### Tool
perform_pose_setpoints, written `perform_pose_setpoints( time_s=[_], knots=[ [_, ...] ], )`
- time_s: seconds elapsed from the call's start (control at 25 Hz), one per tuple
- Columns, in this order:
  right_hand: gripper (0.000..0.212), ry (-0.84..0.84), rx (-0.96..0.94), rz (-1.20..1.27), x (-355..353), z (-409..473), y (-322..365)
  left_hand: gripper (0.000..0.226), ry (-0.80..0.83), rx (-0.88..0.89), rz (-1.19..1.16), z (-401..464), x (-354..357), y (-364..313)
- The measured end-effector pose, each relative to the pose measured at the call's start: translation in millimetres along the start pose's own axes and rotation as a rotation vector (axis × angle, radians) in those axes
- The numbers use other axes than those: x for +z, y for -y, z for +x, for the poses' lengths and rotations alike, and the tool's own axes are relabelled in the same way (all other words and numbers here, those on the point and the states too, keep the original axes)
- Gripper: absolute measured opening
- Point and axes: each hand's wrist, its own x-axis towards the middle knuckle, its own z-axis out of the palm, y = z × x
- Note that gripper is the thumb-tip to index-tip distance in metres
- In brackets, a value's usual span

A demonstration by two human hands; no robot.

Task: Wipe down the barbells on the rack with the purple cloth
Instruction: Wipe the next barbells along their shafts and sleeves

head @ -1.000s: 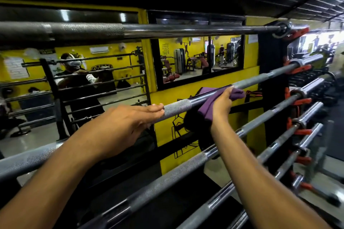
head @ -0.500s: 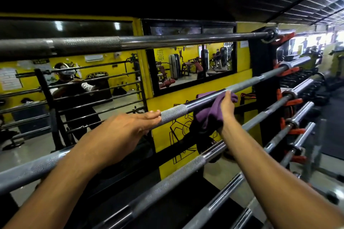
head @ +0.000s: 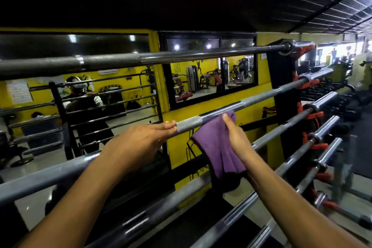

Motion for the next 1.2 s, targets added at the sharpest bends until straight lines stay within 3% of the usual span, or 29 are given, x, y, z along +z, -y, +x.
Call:
perform_pose_setpoints(
  time_s=[0.12,0.2,0.28,0.36,0.44,0.52,0.72,0.8,1.0,1.2],
  knots=[
    [0.050,-0.113,-0.283,0.098,-2.5,-15.7,10.9,0.044,-0.054,-0.001,0.046,-11.7,-0.3,2.1],
    [0.055,-0.129,-0.702,0.048,9.4,-14.0,20.1,0.048,-0.117,0.002,0.138,-33.4,-1.7,11.6],
    [0.064,-0.123,-1.017,-0.283,33.0,1.1,17.6,0.051,-0.192,-0.060,0.251,-68.8,-5.7,26.8],
    [0.058,-0.110,-1.112,-0.676,60.3,15.9,-0.2,0.052,-0.255,-0.242,0.313,-110.3,-13.0,33.5],
    [0.048,-0.130,-1.139,-0.863,78.4,23.0,-16.0,0.055,-0.221,-0.407,0.372,-140.4,-11.6,29.6],
    [0.047,-0.149,-1.106,-0.891,80.7,25.6,-13.4,0.053,-0.163,-0.451,0.378,-151.3,-5.8,26.8],
    [0.052,-0.130,-1.097,-0.947,71.0,27.4,-8.2,0.059,0.094,-0.223,0.290,-162.1,-42.3,51.1],
    [0.052,-0.094,-1.019,-0.996,74.0,28.8,0.3,0.057,0.162,-0.248,0.224,-170.3,-53.6,57.4],
    [0.053,0.168,-0.688,-1.117,80.2,20.5,45.7,0.055,-0.065,-0.235,0.407,-172.8,-42.7,55.9],
    [0.054,0.155,-0.802,-1.080,152.1,-58.2,37.9,0.057,-0.082,-0.186,0.464,-176.2,-29.5,65.2]
  ],
)
